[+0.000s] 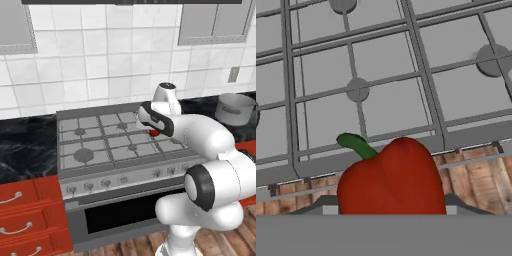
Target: Turn on the sink faucet. Then move the bell pepper from the counter to the sink. Turn off the sink. Move the vegetable from the sink to the pot next to the stove. Finally move the pot to the front right burner.
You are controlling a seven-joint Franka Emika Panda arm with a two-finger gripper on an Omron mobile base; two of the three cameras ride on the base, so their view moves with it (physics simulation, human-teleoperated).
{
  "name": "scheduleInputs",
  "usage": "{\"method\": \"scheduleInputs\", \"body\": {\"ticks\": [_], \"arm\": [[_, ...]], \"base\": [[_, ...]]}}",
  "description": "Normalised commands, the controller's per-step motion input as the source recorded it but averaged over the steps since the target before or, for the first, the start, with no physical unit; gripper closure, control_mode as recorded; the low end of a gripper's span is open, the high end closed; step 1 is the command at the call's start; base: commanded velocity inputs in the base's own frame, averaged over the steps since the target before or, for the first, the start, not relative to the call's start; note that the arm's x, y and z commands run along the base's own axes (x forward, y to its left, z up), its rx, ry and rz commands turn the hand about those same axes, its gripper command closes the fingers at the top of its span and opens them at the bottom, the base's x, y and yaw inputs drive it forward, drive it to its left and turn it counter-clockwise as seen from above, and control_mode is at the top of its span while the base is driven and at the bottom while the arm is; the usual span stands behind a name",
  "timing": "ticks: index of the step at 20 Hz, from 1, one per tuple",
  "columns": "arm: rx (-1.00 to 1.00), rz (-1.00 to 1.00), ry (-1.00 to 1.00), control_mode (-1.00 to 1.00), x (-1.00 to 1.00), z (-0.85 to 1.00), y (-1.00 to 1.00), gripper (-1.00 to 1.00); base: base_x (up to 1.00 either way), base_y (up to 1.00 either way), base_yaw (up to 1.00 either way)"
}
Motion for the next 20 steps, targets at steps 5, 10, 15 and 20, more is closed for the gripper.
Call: {"method": "scheduleInputs", "body": {"ticks": [5,10,15,20], "arm": [[0.00,0.00,0.00,1.00,0.00,0.00,0.00,1.00],[0.00,0.00,0.00,1.00,0.00,0.00,0.00,1.00],[0.00,0.00,0.00,1.00,0.00,0.00,0.00,1.00],[0.00,0.00,0.00,1.00,0.00,0.00,0.00,1.00]], "base": [[0.39,-0.69,-0.05],[0.44,-0.68,-0.02],[0.47,-0.60,-0.01],[0.45,-0.48,-0.01]]}}
